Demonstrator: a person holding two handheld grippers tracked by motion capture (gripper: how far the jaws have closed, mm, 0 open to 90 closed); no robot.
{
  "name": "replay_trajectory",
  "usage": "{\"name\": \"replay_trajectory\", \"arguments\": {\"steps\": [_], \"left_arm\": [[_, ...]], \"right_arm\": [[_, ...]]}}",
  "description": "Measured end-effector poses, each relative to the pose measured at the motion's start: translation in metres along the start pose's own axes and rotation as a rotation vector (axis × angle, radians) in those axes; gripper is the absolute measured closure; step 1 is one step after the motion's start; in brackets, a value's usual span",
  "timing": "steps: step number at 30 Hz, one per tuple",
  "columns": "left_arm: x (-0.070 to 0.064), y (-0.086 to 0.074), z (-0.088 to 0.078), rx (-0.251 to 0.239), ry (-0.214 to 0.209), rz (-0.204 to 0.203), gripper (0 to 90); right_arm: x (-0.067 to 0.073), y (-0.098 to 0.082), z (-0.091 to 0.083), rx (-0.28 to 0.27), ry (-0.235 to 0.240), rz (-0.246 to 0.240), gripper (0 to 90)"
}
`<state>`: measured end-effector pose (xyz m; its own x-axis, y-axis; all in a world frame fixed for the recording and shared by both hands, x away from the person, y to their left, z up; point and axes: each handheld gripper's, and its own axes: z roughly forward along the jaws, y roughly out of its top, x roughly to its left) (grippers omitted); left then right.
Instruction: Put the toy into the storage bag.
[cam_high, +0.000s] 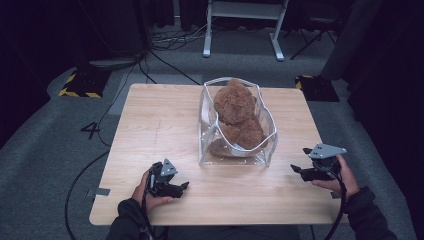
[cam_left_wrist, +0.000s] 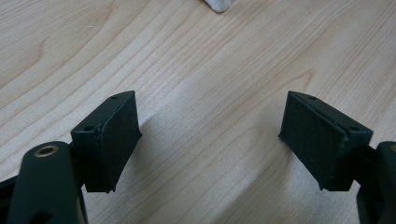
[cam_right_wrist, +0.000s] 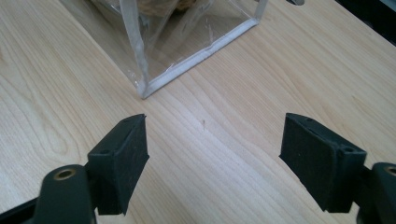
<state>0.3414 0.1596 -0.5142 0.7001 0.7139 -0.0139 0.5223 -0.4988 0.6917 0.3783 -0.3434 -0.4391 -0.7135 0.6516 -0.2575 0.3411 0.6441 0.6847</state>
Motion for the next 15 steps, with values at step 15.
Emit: {"name": "replay_trajectory", "arguments": {"steps": [15], "left_arm": [[0.000,0.000,0.000,-0.001,0.000,0.000,19.7]], "right_arm": [[0.004,-0.022,-0.001,0.001,0.007,0.016,23.1]]}}
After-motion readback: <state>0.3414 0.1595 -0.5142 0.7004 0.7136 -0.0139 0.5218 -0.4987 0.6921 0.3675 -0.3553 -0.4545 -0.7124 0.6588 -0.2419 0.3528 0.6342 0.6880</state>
